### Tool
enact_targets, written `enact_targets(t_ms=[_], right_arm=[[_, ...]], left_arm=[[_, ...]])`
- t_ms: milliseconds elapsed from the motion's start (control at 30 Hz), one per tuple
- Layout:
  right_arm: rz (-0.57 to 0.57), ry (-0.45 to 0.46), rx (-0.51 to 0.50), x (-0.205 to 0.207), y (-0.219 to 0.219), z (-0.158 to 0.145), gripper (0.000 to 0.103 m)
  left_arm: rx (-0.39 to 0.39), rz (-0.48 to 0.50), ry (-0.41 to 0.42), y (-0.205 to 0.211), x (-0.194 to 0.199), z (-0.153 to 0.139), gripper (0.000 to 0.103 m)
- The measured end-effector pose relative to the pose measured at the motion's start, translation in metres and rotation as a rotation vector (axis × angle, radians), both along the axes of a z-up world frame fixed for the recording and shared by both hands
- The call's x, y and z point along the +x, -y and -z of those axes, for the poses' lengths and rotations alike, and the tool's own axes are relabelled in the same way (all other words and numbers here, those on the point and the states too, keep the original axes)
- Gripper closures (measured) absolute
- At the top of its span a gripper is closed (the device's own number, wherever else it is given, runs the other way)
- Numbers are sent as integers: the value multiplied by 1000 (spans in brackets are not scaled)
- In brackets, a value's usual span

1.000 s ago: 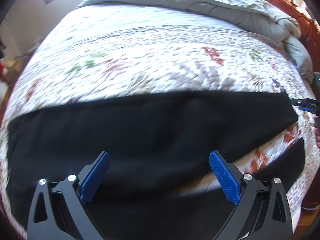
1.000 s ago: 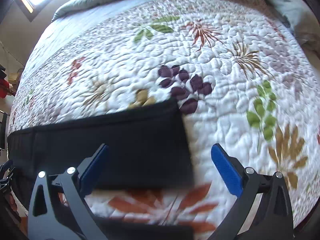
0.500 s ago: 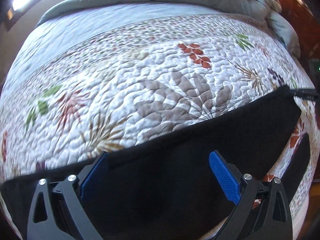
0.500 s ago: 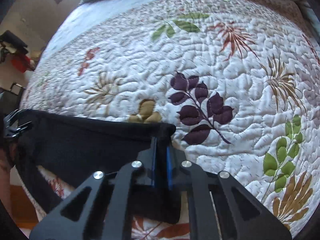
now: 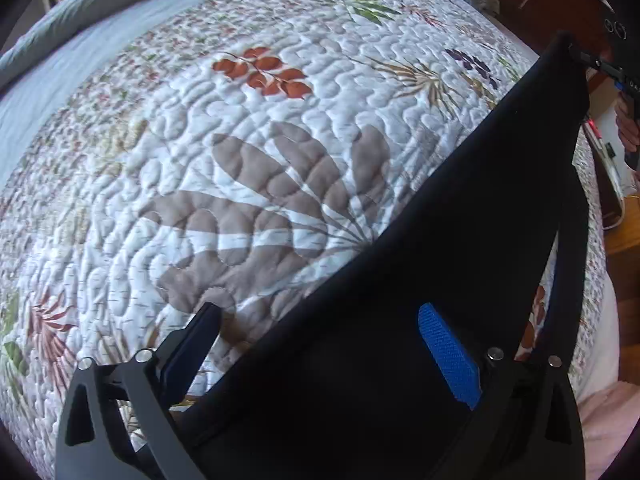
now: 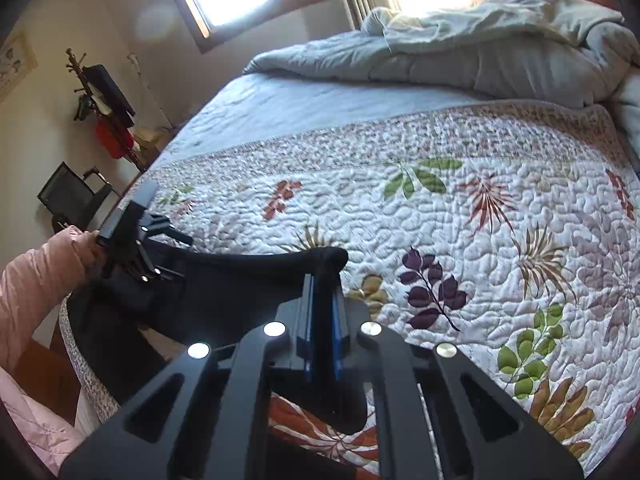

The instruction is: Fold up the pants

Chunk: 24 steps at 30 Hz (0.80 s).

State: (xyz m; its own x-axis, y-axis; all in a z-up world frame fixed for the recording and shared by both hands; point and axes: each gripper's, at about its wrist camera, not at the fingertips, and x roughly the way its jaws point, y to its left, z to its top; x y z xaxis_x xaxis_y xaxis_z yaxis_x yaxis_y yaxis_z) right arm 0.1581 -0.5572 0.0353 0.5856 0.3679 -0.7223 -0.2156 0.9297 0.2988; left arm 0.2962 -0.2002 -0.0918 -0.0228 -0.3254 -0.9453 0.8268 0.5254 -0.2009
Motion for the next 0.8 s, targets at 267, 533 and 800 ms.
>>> enact_targets(t_ms=[267, 533, 800], right_arm=[[19, 31, 25, -8, 1, -2, 97], [117, 51, 1, -20, 4, 8, 96], [186, 39, -71, -76, -15, 45, 96]], left_arm=[[-43, -33, -66, -27, -1, -3, 88], [-192, -201, 123, -73, -46, -70, 97], [-125, -260, 384, -75, -187, -99, 96]])
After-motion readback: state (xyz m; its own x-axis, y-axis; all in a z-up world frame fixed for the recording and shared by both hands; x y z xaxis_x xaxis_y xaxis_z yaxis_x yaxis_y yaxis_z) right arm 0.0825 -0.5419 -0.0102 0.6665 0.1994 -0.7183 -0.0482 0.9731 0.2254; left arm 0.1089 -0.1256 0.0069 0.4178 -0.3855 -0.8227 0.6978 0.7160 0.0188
